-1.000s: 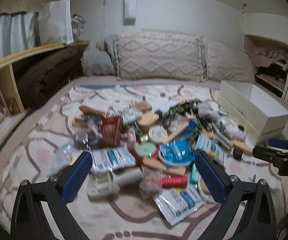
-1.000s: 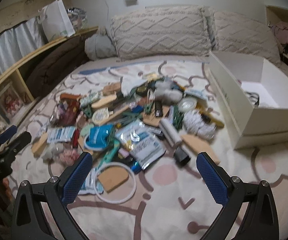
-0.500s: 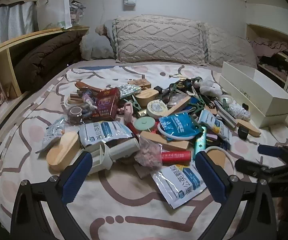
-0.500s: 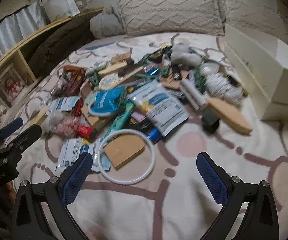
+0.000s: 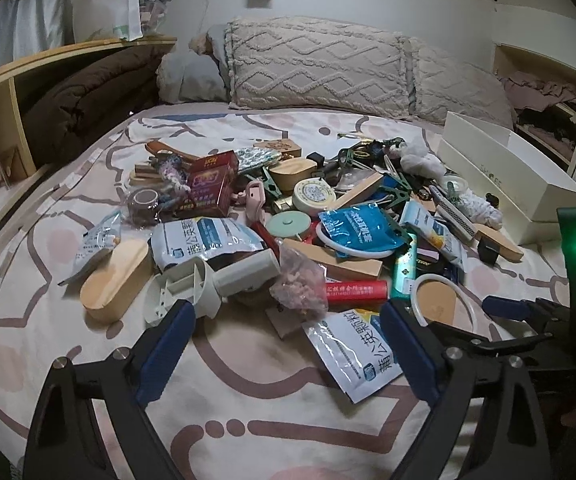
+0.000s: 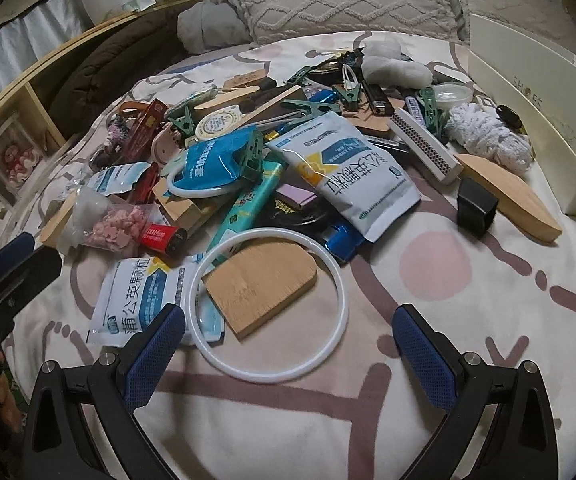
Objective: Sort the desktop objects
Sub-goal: 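Move both tools back over the pile of items, then close the right gripper on the white ring while left approaches the candy bag, then lower the left gripper onto the bag of pink candy and close it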
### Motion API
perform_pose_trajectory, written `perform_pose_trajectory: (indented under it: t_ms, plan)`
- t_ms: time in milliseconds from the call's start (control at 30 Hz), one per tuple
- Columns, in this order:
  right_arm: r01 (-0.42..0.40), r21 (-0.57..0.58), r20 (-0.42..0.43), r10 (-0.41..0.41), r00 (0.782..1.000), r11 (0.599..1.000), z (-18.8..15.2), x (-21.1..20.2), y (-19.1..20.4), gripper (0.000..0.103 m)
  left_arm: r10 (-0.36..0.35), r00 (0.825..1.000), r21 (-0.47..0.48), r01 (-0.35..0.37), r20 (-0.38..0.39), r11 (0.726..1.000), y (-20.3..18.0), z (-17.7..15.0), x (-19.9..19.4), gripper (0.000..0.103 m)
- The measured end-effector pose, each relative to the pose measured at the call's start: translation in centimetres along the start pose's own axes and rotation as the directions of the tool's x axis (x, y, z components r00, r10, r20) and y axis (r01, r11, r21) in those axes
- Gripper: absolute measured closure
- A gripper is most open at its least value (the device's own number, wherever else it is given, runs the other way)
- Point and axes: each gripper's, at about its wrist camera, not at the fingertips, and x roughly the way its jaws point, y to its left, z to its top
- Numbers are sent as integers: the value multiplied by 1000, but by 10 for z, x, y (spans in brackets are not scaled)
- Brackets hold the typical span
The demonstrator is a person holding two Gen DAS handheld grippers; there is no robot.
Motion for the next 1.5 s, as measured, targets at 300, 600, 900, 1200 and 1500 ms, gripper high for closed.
perform_pose_trajectory:
  t_ms: [300, 600, 900, 1200, 1500]
  plan:
    - [3, -23, 32, -3, 999, 1000, -6, 13, -4, 0, -57, 998, -65, 54, -30, 996, 2, 3, 17, 33]
    - [-1, -35, 57, 3, 998, 999, -8, 11, -2, 3, -114, 992, -126, 106, -57, 986, 7, 5, 32, 63]
    - [3, -29, 98, 0, 995, 1000, -15, 1, -8, 18, -141, 989, -179, 131, -47, 975, 12, 5, 30, 89]
    - [39, -96, 107, -29, 994, 995, -31, -10, -4, 18, -155, 987, -154, 149, -32, 977, 13, -2, 5, 91]
    - [66, -140, 105, -52, 993, 988, -44, -17, 0, 18, -156, 987, -145, 150, -32, 978, 28, -23, -37, 91]
